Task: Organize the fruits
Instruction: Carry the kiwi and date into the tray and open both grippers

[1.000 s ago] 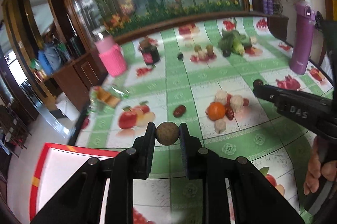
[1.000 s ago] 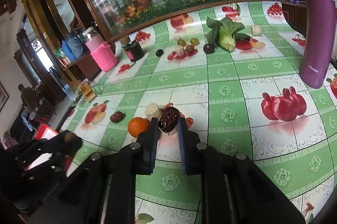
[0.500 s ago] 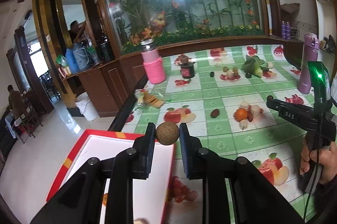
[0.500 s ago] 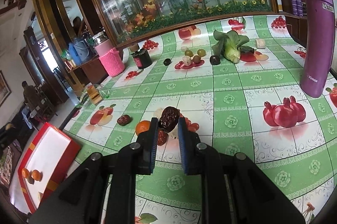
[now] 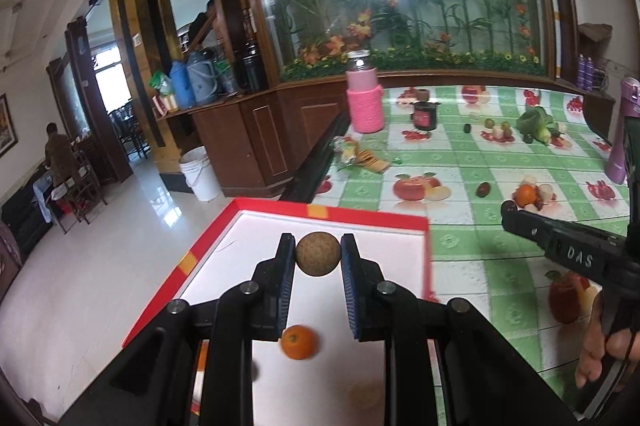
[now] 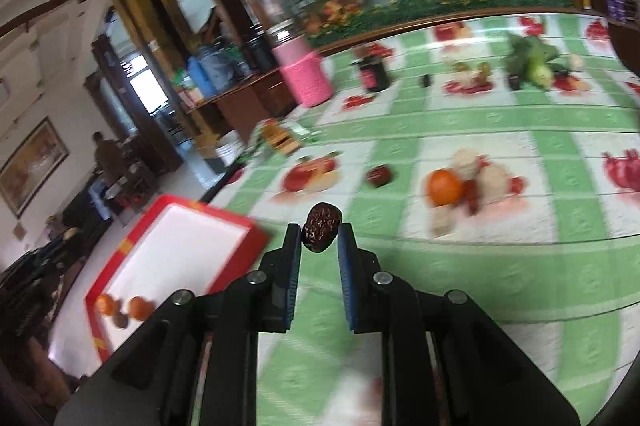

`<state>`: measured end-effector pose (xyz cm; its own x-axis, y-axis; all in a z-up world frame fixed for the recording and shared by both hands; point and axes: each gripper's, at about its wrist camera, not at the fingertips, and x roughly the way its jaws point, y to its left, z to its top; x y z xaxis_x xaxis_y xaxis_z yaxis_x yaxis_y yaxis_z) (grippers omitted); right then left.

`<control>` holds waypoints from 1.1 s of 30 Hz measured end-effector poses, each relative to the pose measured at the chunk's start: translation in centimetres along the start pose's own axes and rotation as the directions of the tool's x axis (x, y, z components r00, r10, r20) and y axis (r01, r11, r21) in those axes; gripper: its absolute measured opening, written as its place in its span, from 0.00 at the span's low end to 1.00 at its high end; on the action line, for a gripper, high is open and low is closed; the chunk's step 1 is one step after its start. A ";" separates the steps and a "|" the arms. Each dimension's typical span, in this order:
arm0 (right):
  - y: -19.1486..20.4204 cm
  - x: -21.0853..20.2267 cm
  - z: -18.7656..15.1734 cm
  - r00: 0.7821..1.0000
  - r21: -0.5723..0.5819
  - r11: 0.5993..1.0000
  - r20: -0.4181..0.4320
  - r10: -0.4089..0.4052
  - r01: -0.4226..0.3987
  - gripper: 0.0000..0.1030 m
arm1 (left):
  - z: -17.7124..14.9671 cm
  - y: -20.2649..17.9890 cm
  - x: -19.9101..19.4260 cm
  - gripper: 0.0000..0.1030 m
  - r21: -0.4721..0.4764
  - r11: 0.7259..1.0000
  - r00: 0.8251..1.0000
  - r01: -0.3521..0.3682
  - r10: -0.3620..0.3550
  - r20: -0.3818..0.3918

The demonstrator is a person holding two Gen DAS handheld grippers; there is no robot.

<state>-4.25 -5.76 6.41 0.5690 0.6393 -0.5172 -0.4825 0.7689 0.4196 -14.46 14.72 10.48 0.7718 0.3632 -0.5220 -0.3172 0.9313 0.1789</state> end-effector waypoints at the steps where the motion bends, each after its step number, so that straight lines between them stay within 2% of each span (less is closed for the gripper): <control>1: 1.3 0.5 -0.4 1.000 -0.018 1.000 -0.011 0.024 -0.024 0.20 | -0.3 0.5 0.1 0.21 -0.008 1.000 1.000 -0.007 0.007 -0.004; 7: 7.1 2.4 -2.1 0.990 -0.081 0.989 -0.071 0.121 -0.126 0.20 | -1.6 3.4 0.8 0.21 -0.054 0.998 0.999 -0.032 0.030 -0.024; 13: 10.4 3.4 -4.0 0.982 -0.139 0.977 -0.116 0.148 -0.164 0.20 | -2.3 5.0 1.2 0.21 -0.079 0.996 0.999 -0.038 0.036 -0.034; 19: 12.1 4.5 -5.1 0.976 -0.162 0.971 -0.155 0.150 -0.175 0.20 | -2.8 5.6 1.9 0.21 -0.090 0.995 0.998 -0.035 0.031 -0.050; 33: 12.7 6.6 -5.8 0.956 -0.139 0.971 -0.248 0.155 -0.193 0.21 | -4.1 6.1 3.4 0.21 -0.083 0.995 0.993 -0.047 0.037 -0.110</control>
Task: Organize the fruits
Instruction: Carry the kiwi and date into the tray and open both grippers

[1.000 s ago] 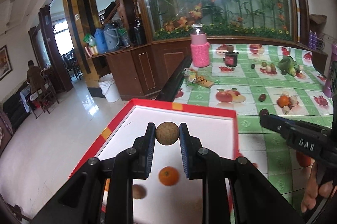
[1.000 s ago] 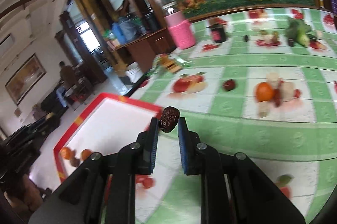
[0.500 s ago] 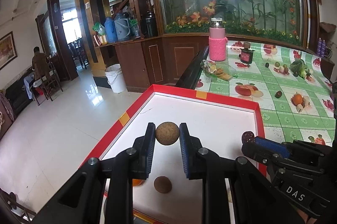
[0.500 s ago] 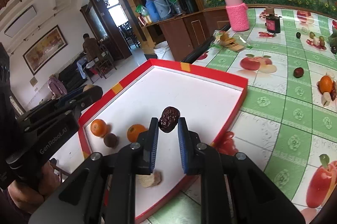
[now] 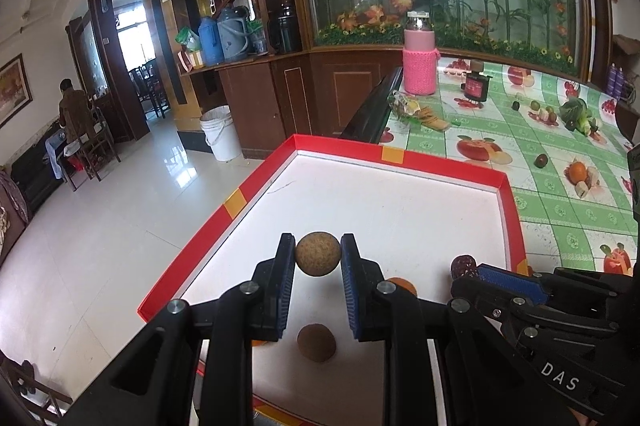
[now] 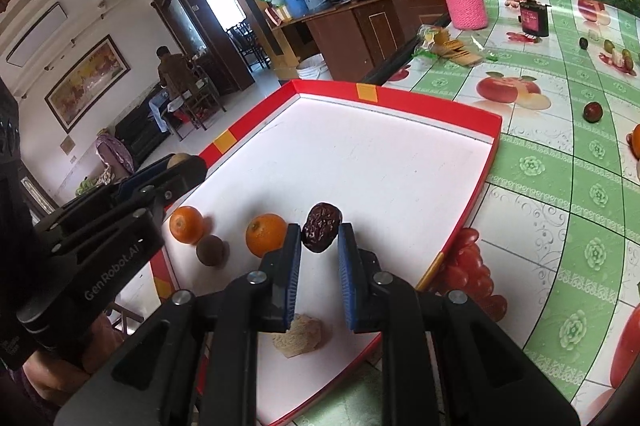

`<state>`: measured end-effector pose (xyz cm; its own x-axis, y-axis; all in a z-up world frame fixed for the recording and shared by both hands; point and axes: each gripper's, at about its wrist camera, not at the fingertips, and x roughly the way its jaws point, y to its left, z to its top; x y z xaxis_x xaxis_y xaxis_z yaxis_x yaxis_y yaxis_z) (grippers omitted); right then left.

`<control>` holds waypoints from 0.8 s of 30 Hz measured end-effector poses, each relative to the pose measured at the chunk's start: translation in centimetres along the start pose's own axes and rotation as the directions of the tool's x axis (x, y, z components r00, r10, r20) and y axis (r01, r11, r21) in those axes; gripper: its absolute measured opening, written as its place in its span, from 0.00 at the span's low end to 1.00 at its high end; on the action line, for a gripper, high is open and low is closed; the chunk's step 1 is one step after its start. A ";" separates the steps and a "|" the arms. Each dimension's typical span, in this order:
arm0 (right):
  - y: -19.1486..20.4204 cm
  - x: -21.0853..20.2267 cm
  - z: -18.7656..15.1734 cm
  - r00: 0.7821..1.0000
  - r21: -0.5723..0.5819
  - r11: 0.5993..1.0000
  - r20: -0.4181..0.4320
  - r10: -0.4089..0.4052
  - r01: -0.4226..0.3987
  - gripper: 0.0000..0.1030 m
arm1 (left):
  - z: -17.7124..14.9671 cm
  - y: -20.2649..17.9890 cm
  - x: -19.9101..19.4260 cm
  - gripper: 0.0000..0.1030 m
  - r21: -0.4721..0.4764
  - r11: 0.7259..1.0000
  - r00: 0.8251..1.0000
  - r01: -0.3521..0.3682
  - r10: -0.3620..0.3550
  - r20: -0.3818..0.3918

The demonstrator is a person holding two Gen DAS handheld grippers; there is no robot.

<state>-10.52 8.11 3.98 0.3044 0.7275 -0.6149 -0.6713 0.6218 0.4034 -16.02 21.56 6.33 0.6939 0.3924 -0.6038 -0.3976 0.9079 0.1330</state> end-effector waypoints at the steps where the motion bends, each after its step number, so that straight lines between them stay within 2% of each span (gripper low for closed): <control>1: 0.0 0.1 -0.1 1.000 -0.001 1.000 -0.006 0.000 0.000 0.21 | -0.1 0.1 0.2 0.21 -0.001 1.000 1.000 -0.001 0.001 -0.005; 7: 0.1 1.4 -0.3 0.998 0.002 1.000 -0.065 -0.008 0.008 0.21 | -0.6 0.4 0.9 0.21 -0.004 1.000 0.999 -0.018 0.017 -0.038; 15: 0.6 1.8 -0.4 0.995 -0.025 0.999 -0.088 -0.040 0.037 0.21 | -1.0 0.7 1.5 0.22 -0.009 0.999 0.997 -0.037 0.037 -0.070; 18: 0.9 1.8 -0.5 0.995 -0.035 0.998 -0.090 -0.046 0.043 0.22 | -1.1 0.9 1.7 0.32 -0.015 0.999 0.995 -0.037 0.036 -0.089; 20: 1.1 1.6 -0.6 0.995 -0.043 0.998 -0.088 -0.041 0.037 0.30 | -1.3 1.0 1.7 0.43 -0.012 0.999 0.994 -0.048 0.047 -0.094; 23: 1.2 1.0 -0.5 0.998 -0.041 0.999 -0.058 -0.031 0.028 0.47 | -1.2 1.0 1.6 0.44 -0.012 0.999 0.994 -0.053 0.052 -0.091; 24: 1.1 0.4 -0.4 0.999 -0.040 0.999 -0.030 -0.025 0.023 0.49 | -1.2 1.1 1.5 0.45 -0.014 0.998 0.994 -0.053 0.052 -0.091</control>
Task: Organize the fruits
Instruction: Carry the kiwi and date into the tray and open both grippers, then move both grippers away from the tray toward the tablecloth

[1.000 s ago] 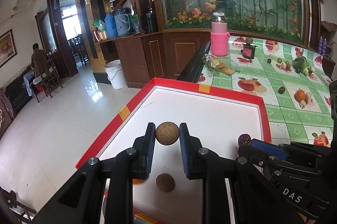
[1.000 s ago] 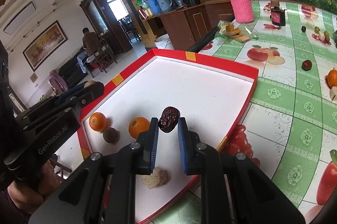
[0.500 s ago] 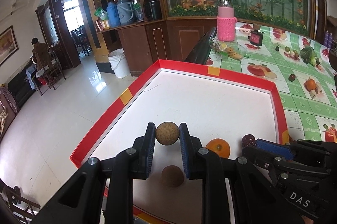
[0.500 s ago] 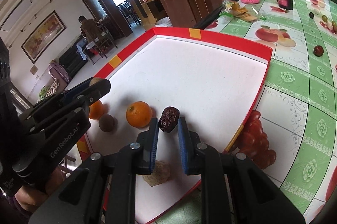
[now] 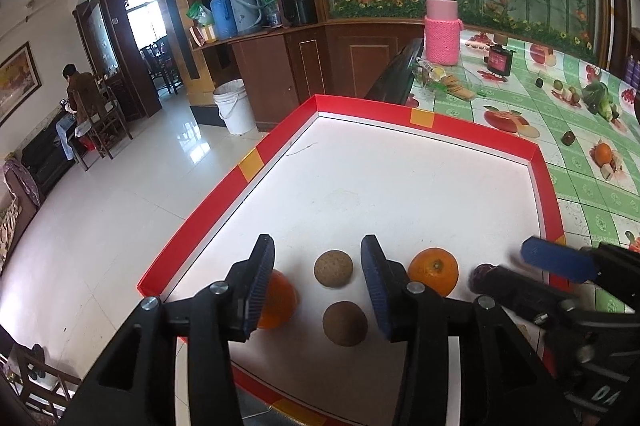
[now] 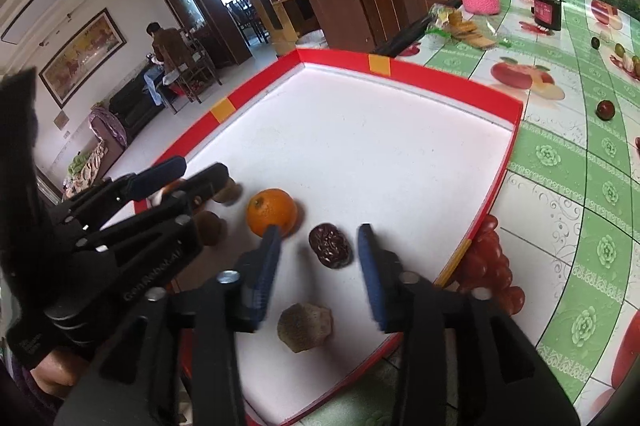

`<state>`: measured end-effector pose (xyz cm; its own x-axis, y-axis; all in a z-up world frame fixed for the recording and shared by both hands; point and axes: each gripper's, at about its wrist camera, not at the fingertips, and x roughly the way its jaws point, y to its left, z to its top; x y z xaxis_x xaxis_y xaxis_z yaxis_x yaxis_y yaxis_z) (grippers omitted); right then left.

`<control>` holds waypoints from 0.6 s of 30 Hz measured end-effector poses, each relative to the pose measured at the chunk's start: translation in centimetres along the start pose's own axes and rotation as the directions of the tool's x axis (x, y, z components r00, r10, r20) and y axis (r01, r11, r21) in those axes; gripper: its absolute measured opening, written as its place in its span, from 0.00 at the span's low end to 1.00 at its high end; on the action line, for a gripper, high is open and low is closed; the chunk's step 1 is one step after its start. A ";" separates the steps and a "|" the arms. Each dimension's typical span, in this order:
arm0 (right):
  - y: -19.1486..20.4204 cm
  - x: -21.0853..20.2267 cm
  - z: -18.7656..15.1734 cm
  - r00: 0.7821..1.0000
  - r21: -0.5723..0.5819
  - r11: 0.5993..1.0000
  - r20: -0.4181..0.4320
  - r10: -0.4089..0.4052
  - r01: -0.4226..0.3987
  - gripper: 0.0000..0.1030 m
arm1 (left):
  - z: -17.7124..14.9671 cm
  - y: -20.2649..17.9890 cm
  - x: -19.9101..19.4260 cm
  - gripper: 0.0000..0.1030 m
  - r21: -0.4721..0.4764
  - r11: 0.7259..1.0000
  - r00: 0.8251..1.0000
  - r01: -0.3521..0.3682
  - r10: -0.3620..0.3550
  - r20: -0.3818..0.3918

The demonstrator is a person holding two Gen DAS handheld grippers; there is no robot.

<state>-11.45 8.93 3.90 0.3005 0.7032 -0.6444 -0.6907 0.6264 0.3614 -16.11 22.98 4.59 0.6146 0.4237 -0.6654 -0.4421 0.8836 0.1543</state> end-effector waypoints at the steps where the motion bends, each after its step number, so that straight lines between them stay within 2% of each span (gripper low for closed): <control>1: -0.1 -0.5 0.1 1.000 0.001 1.000 0.018 0.004 -0.004 0.50 | 0.1 0.0 0.0 0.48 -0.002 1.000 1.000 0.001 -0.001 -0.001; 4: -0.7 -1.8 0.4 0.998 0.004 1.000 0.066 -0.003 0.003 0.50 | 0.2 -0.1 -0.1 0.51 -0.004 1.000 1.000 0.000 0.000 -0.001; 7: -1.9 -2.8 0.5 0.995 0.018 0.999 0.092 -0.044 0.043 0.53 | 0.2 -0.4 -0.2 0.59 -0.004 1.000 1.000 0.001 -0.001 -0.005; 11: -5.1 -4.5 0.5 0.989 0.092 0.993 0.118 -0.084 0.073 0.53 | 0.2 -0.6 -0.3 0.65 -0.007 1.000 1.000 0.004 -0.004 -0.010; 18: -11.0 -8.5 -0.7 0.970 0.229 0.963 0.163 -0.178 0.138 0.53 | 0.6 -2.5 -1.8 0.68 0.017 0.999 0.999 0.033 -0.033 0.008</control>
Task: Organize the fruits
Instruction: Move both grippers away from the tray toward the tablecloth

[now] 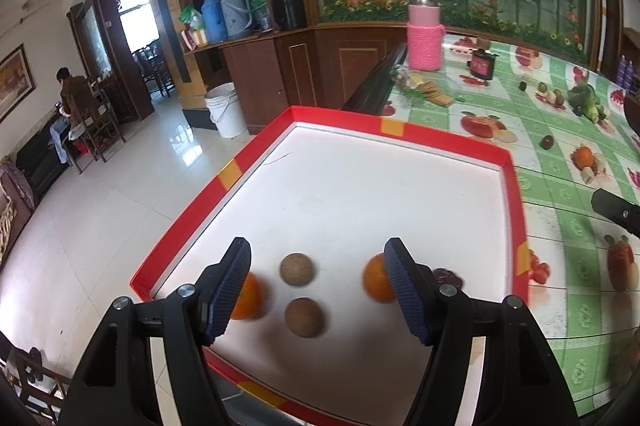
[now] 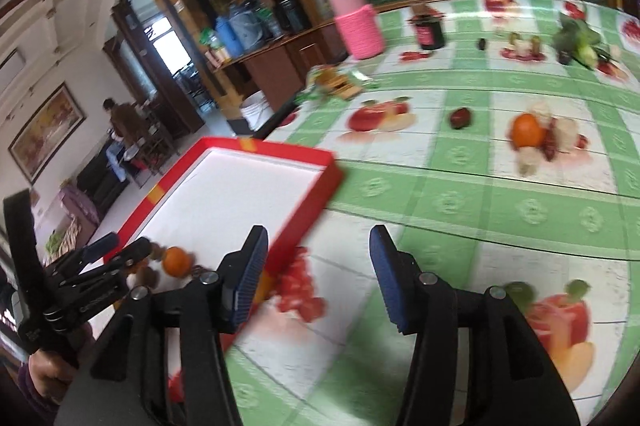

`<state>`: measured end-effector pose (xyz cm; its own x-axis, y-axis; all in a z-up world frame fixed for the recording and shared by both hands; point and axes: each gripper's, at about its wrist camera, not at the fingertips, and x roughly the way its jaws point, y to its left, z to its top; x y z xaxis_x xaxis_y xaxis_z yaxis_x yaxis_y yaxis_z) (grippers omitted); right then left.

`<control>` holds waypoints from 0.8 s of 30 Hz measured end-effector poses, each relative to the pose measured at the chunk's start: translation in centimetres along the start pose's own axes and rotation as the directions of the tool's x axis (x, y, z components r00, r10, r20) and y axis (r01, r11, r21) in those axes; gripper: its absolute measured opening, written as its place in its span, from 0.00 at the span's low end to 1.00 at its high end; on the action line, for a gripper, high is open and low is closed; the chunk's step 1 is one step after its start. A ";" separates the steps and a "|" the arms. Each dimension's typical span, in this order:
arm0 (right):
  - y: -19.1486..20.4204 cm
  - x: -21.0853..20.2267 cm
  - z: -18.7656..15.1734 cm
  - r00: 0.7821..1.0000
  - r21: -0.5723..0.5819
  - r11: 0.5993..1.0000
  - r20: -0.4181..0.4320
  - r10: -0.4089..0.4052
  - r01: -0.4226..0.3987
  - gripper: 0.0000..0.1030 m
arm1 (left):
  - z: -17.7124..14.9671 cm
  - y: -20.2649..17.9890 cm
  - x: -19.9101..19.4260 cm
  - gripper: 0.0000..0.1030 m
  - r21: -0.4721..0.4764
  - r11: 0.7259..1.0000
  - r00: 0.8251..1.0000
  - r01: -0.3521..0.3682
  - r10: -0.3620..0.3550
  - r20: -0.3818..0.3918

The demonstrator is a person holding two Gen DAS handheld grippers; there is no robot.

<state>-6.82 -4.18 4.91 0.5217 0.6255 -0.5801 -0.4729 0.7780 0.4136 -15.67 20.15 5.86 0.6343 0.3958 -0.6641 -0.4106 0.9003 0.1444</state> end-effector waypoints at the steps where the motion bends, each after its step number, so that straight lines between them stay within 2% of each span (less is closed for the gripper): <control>1: -0.9 -0.5 0.1 1.000 0.015 1.000 0.009 -0.016 0.015 0.53 | 0.2 -0.7 -0.4 0.70 0.013 1.000 1.000 0.014 -0.014 0.005; 6: -6.3 -3.5 0.4 0.994 0.113 0.990 0.049 -0.093 0.087 0.53 | 0.8 -4.0 -1.6 0.72 0.078 0.994 0.997 0.070 -0.072 0.024; 11: -10.6 -5.1 0.9 0.988 0.184 0.974 0.050 -0.147 0.135 0.54 | 1.2 -7.6 -2.3 0.73 0.139 0.981 0.991 0.132 -0.136 0.016; 18: -13.1 -4.1 2.9 0.976 0.193 0.960 0.037 -0.213 0.202 0.54 | 1.3 -11.8 -3.0 0.73 0.214 0.958 0.981 0.192 -0.194 -0.010; 24: -14.3 -2.5 5.4 0.971 0.175 0.959 0.053 -0.234 0.222 0.53 | 2.7 -15.2 -2.7 0.73 0.265 0.937 0.973 0.227 -0.228 -0.026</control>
<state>2.45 -16.55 4.25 0.6547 0.4283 -0.6228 -0.2134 0.8952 0.3913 -9.37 5.85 7.48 0.6935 0.1754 -0.6987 -0.0676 0.9815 0.1793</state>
